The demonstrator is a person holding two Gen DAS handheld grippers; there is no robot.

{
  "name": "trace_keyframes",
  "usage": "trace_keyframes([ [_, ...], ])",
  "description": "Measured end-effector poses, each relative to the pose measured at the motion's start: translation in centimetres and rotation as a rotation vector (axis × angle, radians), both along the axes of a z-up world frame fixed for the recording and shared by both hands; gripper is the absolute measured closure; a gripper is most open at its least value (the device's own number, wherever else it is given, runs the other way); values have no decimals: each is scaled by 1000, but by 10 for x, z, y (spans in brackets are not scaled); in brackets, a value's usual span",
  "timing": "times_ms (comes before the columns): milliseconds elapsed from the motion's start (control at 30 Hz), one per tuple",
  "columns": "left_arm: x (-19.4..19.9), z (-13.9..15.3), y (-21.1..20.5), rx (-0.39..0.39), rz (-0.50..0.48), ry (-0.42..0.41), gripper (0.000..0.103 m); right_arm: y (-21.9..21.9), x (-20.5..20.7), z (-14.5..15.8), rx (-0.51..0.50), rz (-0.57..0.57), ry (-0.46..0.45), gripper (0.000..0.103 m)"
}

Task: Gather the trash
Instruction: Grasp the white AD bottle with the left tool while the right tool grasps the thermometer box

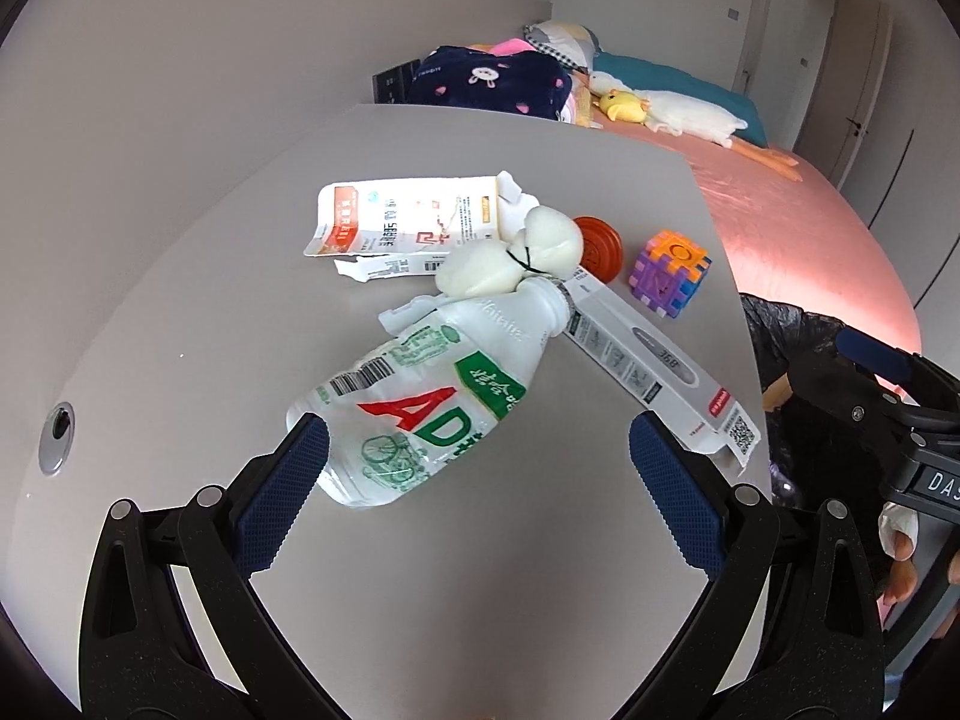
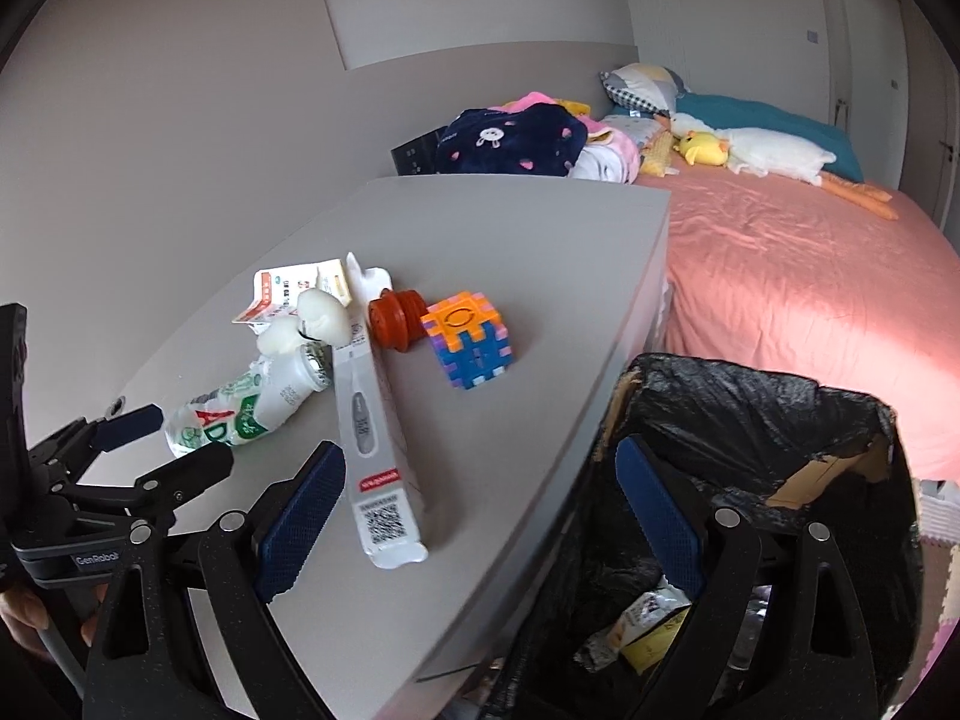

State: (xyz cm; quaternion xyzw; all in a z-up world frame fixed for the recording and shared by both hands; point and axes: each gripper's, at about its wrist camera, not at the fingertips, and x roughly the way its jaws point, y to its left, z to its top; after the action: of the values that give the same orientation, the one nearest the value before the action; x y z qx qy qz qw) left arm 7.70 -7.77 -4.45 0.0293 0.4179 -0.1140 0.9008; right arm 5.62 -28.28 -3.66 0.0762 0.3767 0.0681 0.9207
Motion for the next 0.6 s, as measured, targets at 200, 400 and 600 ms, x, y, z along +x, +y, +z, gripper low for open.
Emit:
trace_keyframes([
  [200, 13, -5, 12, 6, 3, 14, 6, 19, 11, -4, -36, 16, 0, 11],
  [400, 24, -10, 18, 19, -18, 25, 6, 33, 23, -10, -45, 45, 10, 11],
  [600, 36, -16, 22, 28, -47, 49, 6, 42, 40, -20, -8, 69, 54, 12],
])
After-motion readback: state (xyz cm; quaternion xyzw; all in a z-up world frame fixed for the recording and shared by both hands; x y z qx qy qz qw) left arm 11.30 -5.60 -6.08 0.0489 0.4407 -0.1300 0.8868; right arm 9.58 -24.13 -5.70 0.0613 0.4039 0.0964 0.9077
